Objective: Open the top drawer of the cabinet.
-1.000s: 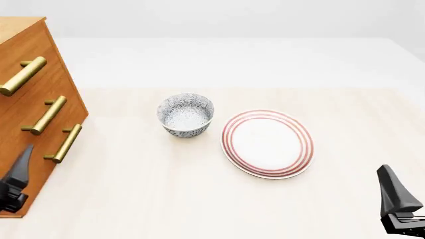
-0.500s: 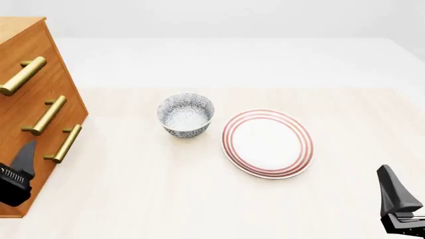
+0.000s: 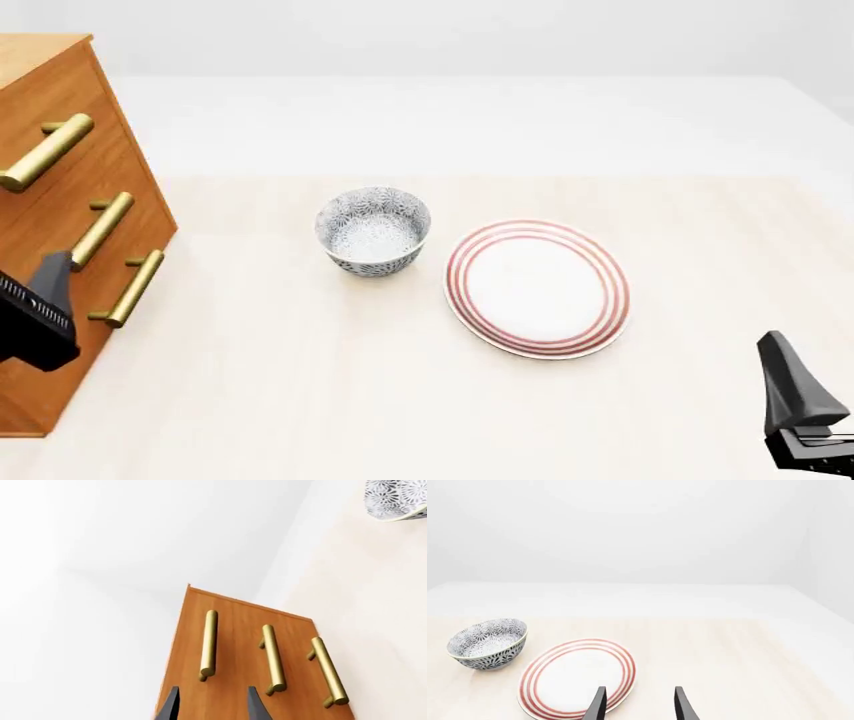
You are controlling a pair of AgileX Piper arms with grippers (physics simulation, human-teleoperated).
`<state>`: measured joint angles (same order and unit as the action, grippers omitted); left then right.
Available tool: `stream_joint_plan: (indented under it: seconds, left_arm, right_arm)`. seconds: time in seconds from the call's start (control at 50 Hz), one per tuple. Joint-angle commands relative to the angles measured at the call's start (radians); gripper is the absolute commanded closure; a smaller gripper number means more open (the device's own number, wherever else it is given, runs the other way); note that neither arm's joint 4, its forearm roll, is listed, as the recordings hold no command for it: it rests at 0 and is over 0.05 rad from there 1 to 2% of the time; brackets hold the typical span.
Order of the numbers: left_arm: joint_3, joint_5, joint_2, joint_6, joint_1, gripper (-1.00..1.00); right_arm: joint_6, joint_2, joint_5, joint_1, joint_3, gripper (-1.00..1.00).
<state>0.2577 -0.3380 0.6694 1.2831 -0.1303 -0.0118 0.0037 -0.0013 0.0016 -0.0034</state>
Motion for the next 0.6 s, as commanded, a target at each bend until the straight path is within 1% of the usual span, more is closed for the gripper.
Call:
stream_joint_plan:
  seconds: [0.02, 0.1, 0.16, 0.2, 0.34, 0.4, 0.52, 0.6]
  left_arm:
    - [0.018, -0.085, 0.094, 0.056, -0.003, -1.00]
    - [0.034, -0.089, 0.114, 0.058, -0.007, -1.00]
    - [0.020, -0.141, 0.154, 0.082, -0.017, -1.00]
    - [0.030, -0.140, 0.166, 0.078, -0.012, -1.00]
    - [0.025, -0.221, 0.242, 0.119, -0.015, -1.00]
    - [0.038, -0.221, 0.254, 0.116, -0.013, -1.00]
    - [0.042, -0.271, 0.303, 0.127, -0.022, -1.00]
    - [0.045, -0.285, 0.322, 0.127, -0.028, -1.00]
  right_arm:
    - [0.000, 0.000, 0.000, 0.000, 0.000, -1.00]
    - [0.000, 0.000, 0.000, 0.000, 0.000, -1.00]
    - [0.000, 0.000, 0.000, 0.000, 0.000, -1.00]
    - [0.000, 0.000, 0.000, 0.000, 0.000, -1.00]
    - [0.000, 0.000, 0.000, 0.000, 0.000, -1.00]
    - [0.000, 0.000, 0.000, 0.000, 0.000, -1.00]
    - [0.000, 0.000, 0.000, 0.000, 0.000, -1.00]
    - [0.000, 0.000, 0.000, 0.000, 0.000, -1.00]
